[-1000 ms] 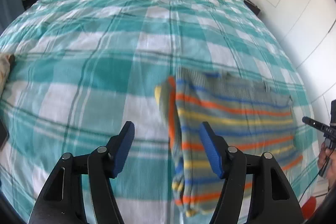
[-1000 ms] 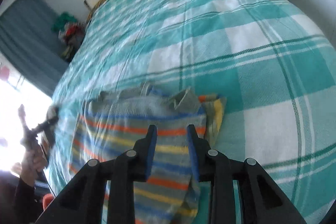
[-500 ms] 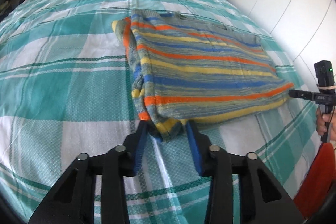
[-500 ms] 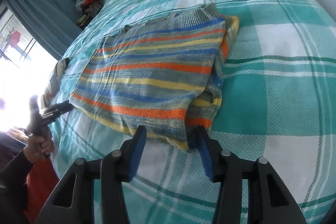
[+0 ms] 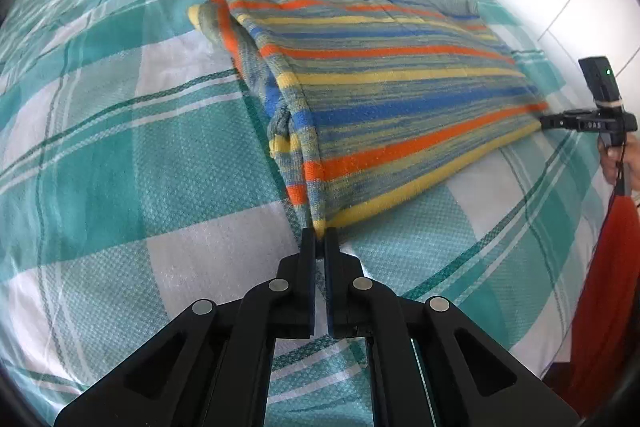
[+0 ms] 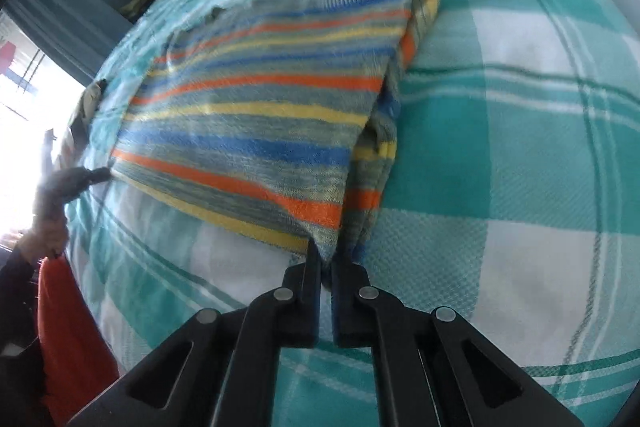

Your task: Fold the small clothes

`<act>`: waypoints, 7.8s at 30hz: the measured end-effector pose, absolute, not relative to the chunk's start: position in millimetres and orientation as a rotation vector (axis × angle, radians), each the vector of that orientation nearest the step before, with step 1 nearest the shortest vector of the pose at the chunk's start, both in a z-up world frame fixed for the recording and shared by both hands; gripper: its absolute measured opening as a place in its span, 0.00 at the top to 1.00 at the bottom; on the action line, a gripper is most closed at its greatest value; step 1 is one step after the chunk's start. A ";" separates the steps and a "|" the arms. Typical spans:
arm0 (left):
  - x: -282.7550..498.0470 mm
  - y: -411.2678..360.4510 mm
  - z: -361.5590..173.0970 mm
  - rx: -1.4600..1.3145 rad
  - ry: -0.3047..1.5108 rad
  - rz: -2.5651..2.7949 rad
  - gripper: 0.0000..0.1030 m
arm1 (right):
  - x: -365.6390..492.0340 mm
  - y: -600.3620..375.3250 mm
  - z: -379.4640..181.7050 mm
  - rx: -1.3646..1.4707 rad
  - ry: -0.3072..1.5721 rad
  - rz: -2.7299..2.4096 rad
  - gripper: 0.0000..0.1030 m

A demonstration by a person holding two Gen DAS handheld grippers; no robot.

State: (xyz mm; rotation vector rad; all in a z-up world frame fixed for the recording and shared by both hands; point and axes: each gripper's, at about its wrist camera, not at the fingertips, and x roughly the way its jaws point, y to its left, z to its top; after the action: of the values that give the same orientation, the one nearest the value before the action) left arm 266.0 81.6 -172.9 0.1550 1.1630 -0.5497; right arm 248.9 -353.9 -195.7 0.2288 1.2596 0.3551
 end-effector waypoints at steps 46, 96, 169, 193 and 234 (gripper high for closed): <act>191.0 46.6 -177.3 0.113 1.023 -0.024 0.01 | 159.9 -333.7 -155.2 0.211 0.952 0.084 0.36; 174.0 54.8 -212.5 0.050 0.968 -0.001 0.01 | 146.7 -297.0 -206.7 0.045 1.003 -0.027 0.13; 211.9 100.6 -142.9 -0.312 0.936 -0.056 0.43 | 421.3 -100.9 -104.7 0.346 0.938 0.645 0.66; 336.8 51.2 -131.0 -0.046 0.987 -0.196 0.63 | 345.2 -150.5 -121.8 -0.030 0.910 0.552 0.69; 160.3 70.2 -150.8 0.021 1.087 0.005 0.11 | 151.0 -193.4 -145.7 0.169 0.930 0.248 0.28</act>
State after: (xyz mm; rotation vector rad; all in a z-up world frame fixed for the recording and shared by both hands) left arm 160.3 70.2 -150.8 0.0206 1.0869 0.0054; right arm 151.0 -193.4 -145.7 0.1690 0.9303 0.2478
